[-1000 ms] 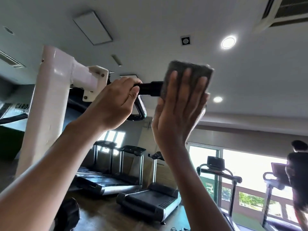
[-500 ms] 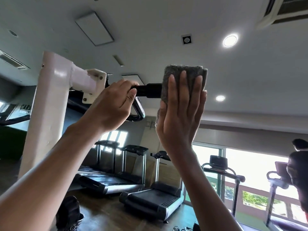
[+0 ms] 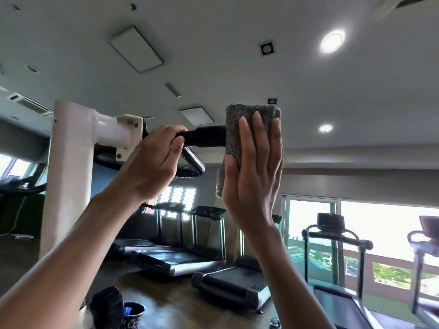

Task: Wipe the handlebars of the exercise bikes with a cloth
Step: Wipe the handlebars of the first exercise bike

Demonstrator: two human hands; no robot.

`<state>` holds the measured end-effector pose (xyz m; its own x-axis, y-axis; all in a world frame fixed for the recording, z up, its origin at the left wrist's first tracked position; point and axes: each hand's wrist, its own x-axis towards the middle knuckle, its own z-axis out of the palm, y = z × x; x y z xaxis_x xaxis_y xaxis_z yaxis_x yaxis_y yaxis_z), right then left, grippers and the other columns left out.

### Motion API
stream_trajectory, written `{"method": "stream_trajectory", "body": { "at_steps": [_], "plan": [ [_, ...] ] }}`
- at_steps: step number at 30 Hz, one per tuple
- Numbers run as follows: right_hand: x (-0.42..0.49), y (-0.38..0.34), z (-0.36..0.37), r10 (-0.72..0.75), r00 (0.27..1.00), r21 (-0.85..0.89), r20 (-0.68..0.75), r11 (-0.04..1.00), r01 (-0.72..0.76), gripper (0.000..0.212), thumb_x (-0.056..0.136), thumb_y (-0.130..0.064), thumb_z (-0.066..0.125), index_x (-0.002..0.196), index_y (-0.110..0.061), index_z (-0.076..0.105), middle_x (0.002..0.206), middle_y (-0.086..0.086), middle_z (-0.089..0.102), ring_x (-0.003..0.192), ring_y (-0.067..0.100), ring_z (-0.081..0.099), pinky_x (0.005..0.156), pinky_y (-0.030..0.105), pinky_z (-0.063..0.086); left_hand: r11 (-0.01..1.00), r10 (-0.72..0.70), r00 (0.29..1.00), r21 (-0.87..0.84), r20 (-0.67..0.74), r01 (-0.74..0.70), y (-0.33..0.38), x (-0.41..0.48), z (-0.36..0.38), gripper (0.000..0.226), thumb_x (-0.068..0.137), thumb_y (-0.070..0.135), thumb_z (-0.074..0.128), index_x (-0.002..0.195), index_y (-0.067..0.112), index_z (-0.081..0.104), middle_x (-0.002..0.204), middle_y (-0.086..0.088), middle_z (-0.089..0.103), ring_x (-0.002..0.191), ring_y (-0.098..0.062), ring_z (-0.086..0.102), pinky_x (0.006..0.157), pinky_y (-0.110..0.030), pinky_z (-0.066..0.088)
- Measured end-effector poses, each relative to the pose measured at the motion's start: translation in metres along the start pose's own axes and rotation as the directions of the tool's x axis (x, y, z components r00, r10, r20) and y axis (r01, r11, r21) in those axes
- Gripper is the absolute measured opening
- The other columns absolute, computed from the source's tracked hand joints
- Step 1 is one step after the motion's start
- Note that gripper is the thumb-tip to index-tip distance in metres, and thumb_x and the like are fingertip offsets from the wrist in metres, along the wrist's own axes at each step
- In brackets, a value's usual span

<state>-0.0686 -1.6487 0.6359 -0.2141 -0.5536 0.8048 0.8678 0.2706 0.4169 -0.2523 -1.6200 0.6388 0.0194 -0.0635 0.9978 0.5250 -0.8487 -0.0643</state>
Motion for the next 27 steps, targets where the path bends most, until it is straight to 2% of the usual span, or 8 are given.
{"method": "stream_trajectory", "body": {
  "at_steps": [3, 5, 8, 12, 15, 20, 24, 27],
  "plan": [
    [-0.004, 0.006, -0.003, 0.277, 0.959, 0.251, -0.051, 0.933, -0.256, 0.047, 0.098, -0.023, 0.034, 0.143, -0.009, 0.033, 0.151, 0.014, 0.036, 0.145, 0.030, 0.025, 0.116, 0.049, 0.026, 1.000, -0.024, 1.000, 0.005, 0.004, 0.023, 0.005, 0.000, -0.001, 0.044, 0.098, 0.036, 0.031, 0.125, 0.010, 0.055, 0.109, 0.005, 0.055, 0.106, -0.010, 0.051, 0.093, -0.025, 0.036],
    [-0.007, 0.015, -0.005, 0.341, 0.939, 0.380, -0.040, 0.874, -0.301, 0.046, 0.099, -0.025, 0.032, 0.143, -0.012, 0.034, 0.149, 0.010, 0.039, 0.142, 0.027, 0.031, 0.113, 0.053, 0.029, 0.999, -0.031, 1.000, 0.032, 0.003, 0.031, 0.007, -0.001, -0.001, 0.044, 0.098, 0.036, 0.031, 0.125, 0.010, 0.055, 0.111, 0.003, 0.056, 0.107, -0.010, 0.051, 0.092, -0.021, 0.034],
    [-0.014, 0.035, -0.001, 0.391, 0.918, 0.513, 0.066, 0.776, -0.368, 0.043, 0.101, -0.039, 0.029, 0.142, -0.028, 0.036, 0.144, 0.003, 0.045, 0.131, 0.028, 0.043, 0.104, 0.060, 0.035, 0.995, -0.081, 0.997, 0.056, -0.001, 0.081, 0.013, -0.002, 0.001, 0.047, 0.098, 0.036, 0.031, 0.128, 0.007, 0.053, 0.115, 0.000, 0.055, 0.112, -0.015, 0.050, 0.096, -0.022, 0.033],
    [-0.022, 0.047, 0.000, 0.550, 0.800, 0.597, 0.241, 0.566, -0.569, 0.047, 0.096, -0.064, 0.026, 0.135, -0.044, 0.041, 0.130, -0.009, 0.051, 0.110, 0.037, 0.056, 0.090, 0.074, 0.038, 0.990, -0.035, 0.999, 0.134, -0.016, 0.037, 0.040, -0.002, 0.009, 0.061, 0.096, 0.046, 0.026, 0.132, 0.004, 0.049, 0.122, -0.009, 0.055, 0.119, -0.021, 0.048, 0.105, -0.033, 0.035],
    [-0.013, 0.043, -0.007, 0.539, 0.810, 0.532, 0.231, 0.627, -0.569, 0.039, 0.098, -0.053, 0.025, 0.126, -0.038, 0.048, 0.119, -0.023, 0.052, 0.112, 0.023, 0.054, 0.098, 0.067, 0.035, 0.993, -0.034, 0.999, 0.117, 0.003, 0.033, 0.050, 0.005, 0.007, 0.056, 0.097, 0.045, 0.027, 0.126, 0.006, 0.053, 0.115, -0.011, 0.059, 0.112, -0.025, 0.053, 0.101, -0.043, 0.042],
    [0.001, 0.045, -0.021, 0.452, 0.865, 0.518, 0.217, 0.698, -0.495, 0.044, 0.095, -0.044, 0.026, 0.120, -0.024, 0.057, 0.113, -0.013, 0.059, 0.106, 0.008, 0.050, 0.087, 0.018, 0.035, 0.993, -0.120, 0.993, -0.003, -0.021, 0.120, 0.054, 0.008, 0.010, 0.043, 0.098, 0.038, 0.031, 0.118, 0.010, 0.057, 0.107, -0.010, 0.063, 0.105, -0.021, 0.057, 0.090, -0.026, 0.042],
    [-0.004, 0.053, -0.027, 0.398, 0.881, 0.510, 0.258, 0.718, -0.474, 0.041, 0.098, -0.040, 0.029, 0.120, -0.021, 0.057, 0.114, -0.011, 0.060, 0.104, 0.008, 0.051, 0.086, 0.020, 0.036, 0.983, -0.177, 0.981, -0.068, -0.083, 0.171, 0.056, 0.002, 0.020, 0.032, 0.099, 0.041, 0.030, 0.112, 0.025, 0.054, 0.105, 0.001, 0.060, 0.100, -0.009, 0.054, 0.088, -0.021, 0.039],
    [0.000, 0.052, -0.033, 0.392, 0.856, 0.523, 0.337, 0.678, -0.516, 0.039, 0.097, -0.032, 0.033, 0.121, -0.012, 0.057, 0.119, -0.004, 0.059, 0.111, 0.016, 0.052, 0.094, 0.033, 0.042, 0.966, -0.246, 0.967, -0.092, -0.068, 0.240, 0.066, -0.002, 0.019, 0.033, 0.098, 0.040, 0.028, 0.114, 0.025, 0.053, 0.107, 0.003, 0.058, 0.103, -0.009, 0.054, 0.090, -0.018, 0.037]
  ]
}}
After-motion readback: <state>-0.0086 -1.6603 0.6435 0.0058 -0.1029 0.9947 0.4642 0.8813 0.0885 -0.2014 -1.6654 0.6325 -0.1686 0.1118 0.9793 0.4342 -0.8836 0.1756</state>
